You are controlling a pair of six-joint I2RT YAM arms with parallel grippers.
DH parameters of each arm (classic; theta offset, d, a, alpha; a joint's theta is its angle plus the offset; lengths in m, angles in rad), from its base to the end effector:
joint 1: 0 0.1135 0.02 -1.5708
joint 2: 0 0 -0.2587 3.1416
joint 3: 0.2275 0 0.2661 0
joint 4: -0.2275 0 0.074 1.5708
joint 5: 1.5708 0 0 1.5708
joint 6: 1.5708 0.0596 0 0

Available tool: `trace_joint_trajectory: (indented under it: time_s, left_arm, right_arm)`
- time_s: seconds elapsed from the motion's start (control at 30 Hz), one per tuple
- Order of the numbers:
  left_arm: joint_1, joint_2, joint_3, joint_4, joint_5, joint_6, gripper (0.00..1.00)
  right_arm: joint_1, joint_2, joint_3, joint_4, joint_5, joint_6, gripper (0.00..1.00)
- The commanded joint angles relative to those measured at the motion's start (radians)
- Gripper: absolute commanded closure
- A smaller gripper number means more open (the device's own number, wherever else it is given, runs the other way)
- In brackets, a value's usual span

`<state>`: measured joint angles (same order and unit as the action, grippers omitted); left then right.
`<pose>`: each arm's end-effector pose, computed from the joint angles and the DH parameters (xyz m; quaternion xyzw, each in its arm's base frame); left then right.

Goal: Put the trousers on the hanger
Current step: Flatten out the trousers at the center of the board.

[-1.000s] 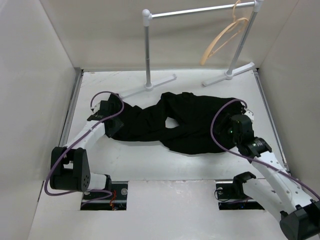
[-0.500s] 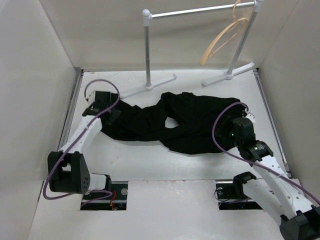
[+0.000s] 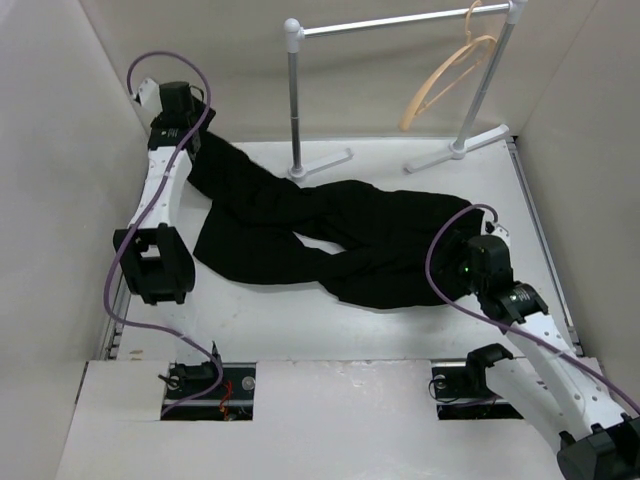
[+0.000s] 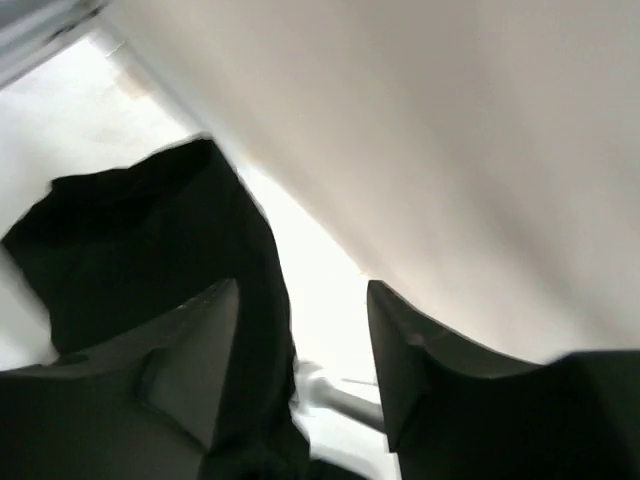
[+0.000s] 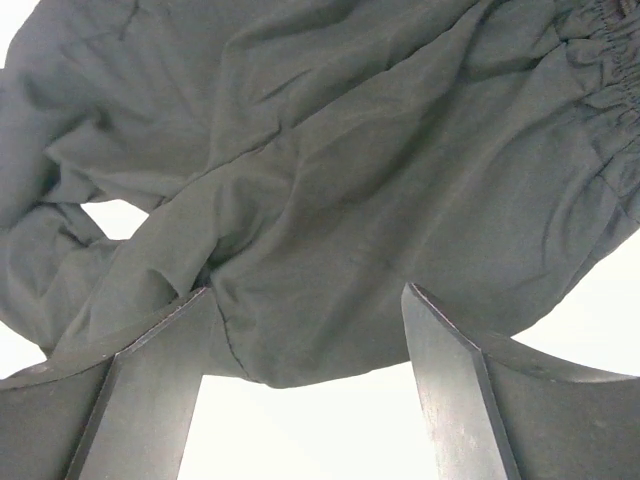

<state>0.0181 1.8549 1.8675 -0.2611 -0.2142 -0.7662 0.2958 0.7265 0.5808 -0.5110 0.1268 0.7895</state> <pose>0.4788 0.0213 0.3926 -0.3606 0.7001 -0.1445 0.5991 0.1909 0.0503 0.2258 0.2459 0.8616 0.1787 0.4065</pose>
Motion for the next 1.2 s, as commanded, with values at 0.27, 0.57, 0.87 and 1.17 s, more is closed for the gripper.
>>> trace_joint_trajectory:
  time_s: [0.27,0.57,0.87,1.17]
  left_arm:
    - [0.003,-0.59,-0.916,-0.07,-0.111,-0.001,0.38]
    - [0.064,-0.647,-1.192,-0.058,0.008,-0.07,0.38]
    - [0.098,-0.402,-1.156,0.141,0.061,-0.09,0.85]
    - [0.13,-0.91,-0.82,-0.222,-0.048,-0.032,1.0]
  right_arm:
    - [-0.034,-0.067,-0.009,-0.041,-0.02,0.027,0.88]
    - [-0.028,-0.035,-0.006,-0.06,-0.021,0.051,0.51]
    - [-0.013,-0.091,-0.004,-0.078,-0.036,0.059,0.37]
    - [-0.014,-0.084,-0.056,-0.046,-0.026,0.073,0.37]
